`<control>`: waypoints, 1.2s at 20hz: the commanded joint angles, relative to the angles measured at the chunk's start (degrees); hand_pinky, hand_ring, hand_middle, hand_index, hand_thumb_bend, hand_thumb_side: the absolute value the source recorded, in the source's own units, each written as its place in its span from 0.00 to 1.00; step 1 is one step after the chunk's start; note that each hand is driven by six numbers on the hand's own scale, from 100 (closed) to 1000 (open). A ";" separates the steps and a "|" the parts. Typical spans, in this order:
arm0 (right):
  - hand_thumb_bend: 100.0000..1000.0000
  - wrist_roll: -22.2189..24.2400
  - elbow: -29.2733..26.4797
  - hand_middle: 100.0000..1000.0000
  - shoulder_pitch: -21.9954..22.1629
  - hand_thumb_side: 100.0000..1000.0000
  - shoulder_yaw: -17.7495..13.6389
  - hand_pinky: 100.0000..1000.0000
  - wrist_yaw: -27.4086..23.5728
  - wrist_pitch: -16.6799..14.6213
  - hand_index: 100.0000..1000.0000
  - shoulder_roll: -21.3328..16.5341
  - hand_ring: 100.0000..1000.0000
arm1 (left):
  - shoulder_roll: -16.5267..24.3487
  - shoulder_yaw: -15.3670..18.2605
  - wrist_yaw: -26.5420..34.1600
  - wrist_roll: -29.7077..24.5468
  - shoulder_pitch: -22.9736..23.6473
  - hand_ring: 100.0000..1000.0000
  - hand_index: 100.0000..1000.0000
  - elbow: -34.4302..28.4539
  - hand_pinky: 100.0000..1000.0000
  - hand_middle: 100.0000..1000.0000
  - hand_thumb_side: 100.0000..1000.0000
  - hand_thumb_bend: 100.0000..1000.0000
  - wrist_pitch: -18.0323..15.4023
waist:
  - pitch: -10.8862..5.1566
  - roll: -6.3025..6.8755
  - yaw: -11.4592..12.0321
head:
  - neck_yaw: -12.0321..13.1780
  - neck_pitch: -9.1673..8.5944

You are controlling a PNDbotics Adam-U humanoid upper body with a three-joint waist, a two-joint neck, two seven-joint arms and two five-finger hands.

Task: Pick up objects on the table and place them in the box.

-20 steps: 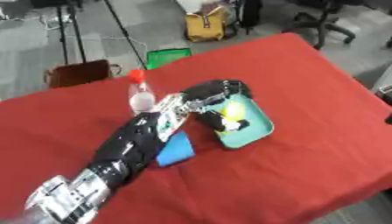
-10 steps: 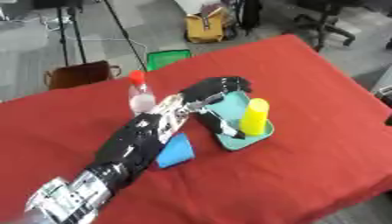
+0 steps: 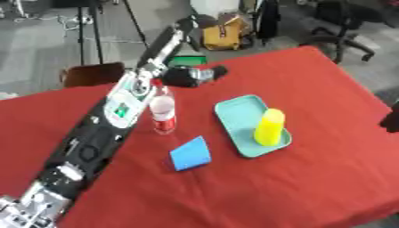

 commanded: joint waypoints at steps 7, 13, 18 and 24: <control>0.16 5.65 1.17 0.63 0.21 0.43 -1.53 0.56 1.87 -7.45 0.74 -2.85 0.50 | 6.14 10.05 14.73 0.09 14.94 0.84 0.83 -21.11 0.55 0.79 0.43 0.59 3.24 | -1.71 -0.18 6.61 | -2.40 0.54; 0.16 5.72 2.24 0.63 0.32 0.43 -1.75 0.56 2.89 -7.63 0.74 -3.59 0.50 | 3.11 12.30 10.15 0.65 27.12 0.85 0.83 -21.24 0.51 0.80 0.57 0.46 3.77 | -1.92 0.22 10.95 | -2.76 1.56; 0.16 5.71 2.72 0.63 0.47 0.43 -1.97 0.56 3.23 -7.83 0.74 -3.80 0.50 | -0.34 12.59 7.97 -0.89 29.79 0.85 0.82 -21.25 0.51 0.80 0.64 0.45 5.01 | -1.76 0.31 12.15 | -2.52 1.70; 0.16 5.89 2.83 0.63 0.55 0.43 -1.87 0.56 3.51 -7.78 0.74 -3.63 0.50 | -2.39 12.69 7.03 -2.77 30.72 0.85 0.81 -21.25 0.51 0.79 0.66 0.44 4.69 | -1.72 0.43 12.95 | -2.66 2.22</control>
